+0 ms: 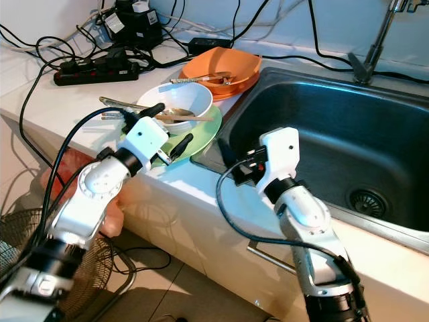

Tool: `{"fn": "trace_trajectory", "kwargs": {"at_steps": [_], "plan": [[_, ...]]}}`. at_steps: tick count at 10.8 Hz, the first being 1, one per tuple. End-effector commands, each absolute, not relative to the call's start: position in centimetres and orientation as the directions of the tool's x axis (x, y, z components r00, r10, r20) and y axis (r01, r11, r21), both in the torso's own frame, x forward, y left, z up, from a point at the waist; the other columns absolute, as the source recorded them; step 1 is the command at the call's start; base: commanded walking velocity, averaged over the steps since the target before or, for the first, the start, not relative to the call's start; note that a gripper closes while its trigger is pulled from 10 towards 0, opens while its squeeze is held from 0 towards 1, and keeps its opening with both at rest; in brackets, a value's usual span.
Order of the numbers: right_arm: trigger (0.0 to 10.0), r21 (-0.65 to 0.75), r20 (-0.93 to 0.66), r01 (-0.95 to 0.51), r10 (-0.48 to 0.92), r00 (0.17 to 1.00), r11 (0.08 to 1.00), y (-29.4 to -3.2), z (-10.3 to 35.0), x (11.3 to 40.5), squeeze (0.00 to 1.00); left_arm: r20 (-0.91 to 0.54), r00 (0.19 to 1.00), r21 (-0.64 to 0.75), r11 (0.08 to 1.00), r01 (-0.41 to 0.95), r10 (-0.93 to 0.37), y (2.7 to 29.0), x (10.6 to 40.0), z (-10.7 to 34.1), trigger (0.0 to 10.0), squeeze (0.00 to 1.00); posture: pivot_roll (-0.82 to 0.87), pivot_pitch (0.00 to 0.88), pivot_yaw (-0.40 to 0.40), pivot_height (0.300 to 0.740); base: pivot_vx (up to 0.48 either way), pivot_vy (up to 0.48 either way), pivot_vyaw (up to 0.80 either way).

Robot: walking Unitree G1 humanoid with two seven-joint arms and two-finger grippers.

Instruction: Kitchen organization

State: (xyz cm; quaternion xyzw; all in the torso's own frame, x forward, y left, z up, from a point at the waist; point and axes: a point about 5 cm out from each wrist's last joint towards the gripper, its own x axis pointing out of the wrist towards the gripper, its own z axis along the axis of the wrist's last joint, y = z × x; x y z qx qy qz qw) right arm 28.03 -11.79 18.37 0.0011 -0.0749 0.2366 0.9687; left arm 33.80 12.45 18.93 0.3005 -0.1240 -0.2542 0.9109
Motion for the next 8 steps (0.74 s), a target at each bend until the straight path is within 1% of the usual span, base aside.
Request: {"fn": "trace_trajectory", "kwargs": {"at_steps": [1,3,4,6,8], "plan": [[10.0,-0.04,0.146,-0.46,0.461,0.875,0.887,-11.5,18.5,27.7,0.0,0.061,0.833,0.64,0.662,0.39,-0.549,12.5,34.0,19.2,10.0,0.0,0.03,0.097,0.106,0.74,0.0,0.0,0.0],[10.0,-0.033,0.146,-0.464,0.464,0.874,0.885,-11.2,18.4,27.5,0.0,0.045,0.827,0.648,0.647,0.402,-0.56,12.4,34.6,19.4,10.0,0.0,0.03,0.105,0.113,0.74,0.0,0.0,0.0],[10.0,-0.029,0.147,-0.464,0.463,0.874,0.886,-11.1,18.4,27.3,0.0,0.035,0.818,0.666,0.624,0.41,-0.575,12.2,34.8,19.3,10.0,0.0,0.02,0.111,0.12,0.74,0.0,0.0,0.0],[10.0,-0.035,0.102,-0.521,0.522,0.847,0.853,-10.9,17.9,26.4,0.0,0.027,0.797,0.681,0.595,0.427,-0.603,11.8,35.3,19.4,10.0,0.0,0.02,0.122,0.135,0.74,0.0,0.0,0.0],[10.0,-0.042,0.086,-0.517,0.519,0.851,0.855,-11.4,17.7,26.1,0.0,0.03,0.78,0.68,0.585,0.443,-0.626,11.1,35.4,19.4,10.0,0.0,0.01,0.13,0.143,0.74,0.0,0.0,0.0]]}}
